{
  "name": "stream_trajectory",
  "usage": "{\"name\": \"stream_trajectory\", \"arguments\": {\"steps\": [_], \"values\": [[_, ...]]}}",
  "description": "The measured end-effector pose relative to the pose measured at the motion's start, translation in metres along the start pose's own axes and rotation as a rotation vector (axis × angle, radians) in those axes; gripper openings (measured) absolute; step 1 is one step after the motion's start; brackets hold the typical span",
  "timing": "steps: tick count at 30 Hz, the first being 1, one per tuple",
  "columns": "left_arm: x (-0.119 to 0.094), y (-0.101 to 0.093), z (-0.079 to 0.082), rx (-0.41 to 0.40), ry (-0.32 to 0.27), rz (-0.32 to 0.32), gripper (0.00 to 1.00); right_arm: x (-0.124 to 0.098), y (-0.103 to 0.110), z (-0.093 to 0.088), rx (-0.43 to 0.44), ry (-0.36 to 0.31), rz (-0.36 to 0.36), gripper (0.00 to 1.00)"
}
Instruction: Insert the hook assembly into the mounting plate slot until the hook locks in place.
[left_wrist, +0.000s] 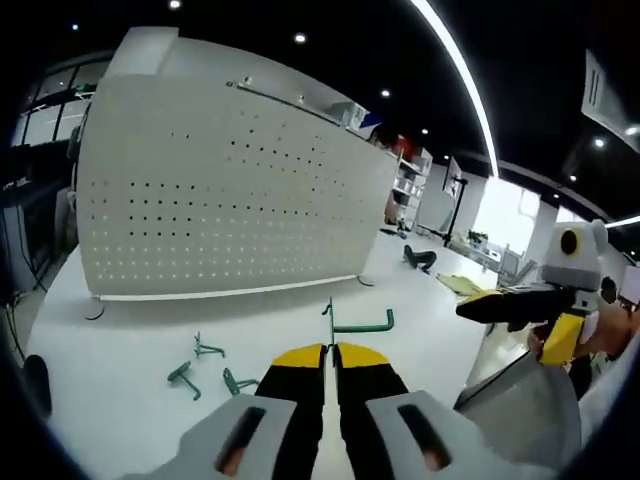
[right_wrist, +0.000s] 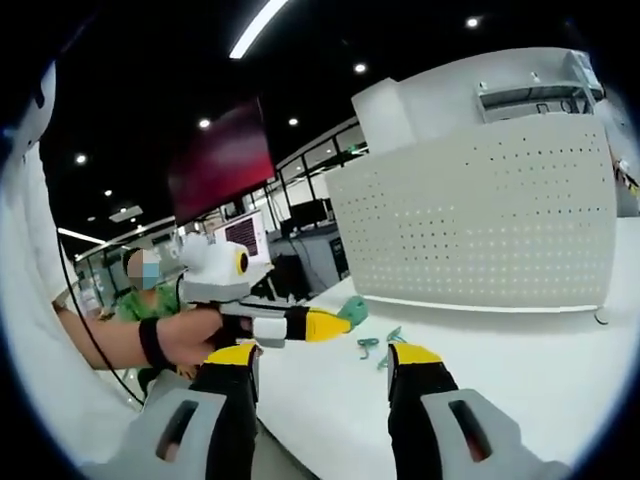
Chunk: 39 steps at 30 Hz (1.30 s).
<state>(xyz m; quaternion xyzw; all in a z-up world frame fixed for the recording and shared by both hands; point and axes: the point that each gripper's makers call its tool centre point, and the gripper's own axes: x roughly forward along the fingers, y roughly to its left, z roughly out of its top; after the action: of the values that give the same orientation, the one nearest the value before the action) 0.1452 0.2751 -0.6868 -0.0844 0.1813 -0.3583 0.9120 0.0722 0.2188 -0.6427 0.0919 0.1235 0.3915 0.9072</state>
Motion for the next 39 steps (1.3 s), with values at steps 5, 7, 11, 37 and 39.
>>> {"name": "stream_trajectory", "arguments": {"steps": [5,7,11,37,39], "values": [[-0.003,-0.01,0.002,-0.014,-0.028,-0.023,0.03,0.004,0.001,0.009,0.033,-0.039,-0.003,0.45],[-0.004,-0.013,0.004,-0.006,-0.033,-0.031,0.03,0.006,0.002,0.009,0.037,-0.035,-0.001,0.44],[-0.004,-0.022,0.007,-0.013,-0.047,-0.067,0.03,0.007,0.001,0.011,0.047,-0.045,-0.006,0.42],[-0.01,-0.038,0.024,0.085,-0.116,-0.137,0.03,0.026,-0.008,0.015,0.121,-0.067,-0.037,0.14],[-0.01,-0.039,0.025,0.088,-0.119,-0.142,0.03,0.028,-0.008,0.012,0.113,-0.047,-0.039,0.1]]}}
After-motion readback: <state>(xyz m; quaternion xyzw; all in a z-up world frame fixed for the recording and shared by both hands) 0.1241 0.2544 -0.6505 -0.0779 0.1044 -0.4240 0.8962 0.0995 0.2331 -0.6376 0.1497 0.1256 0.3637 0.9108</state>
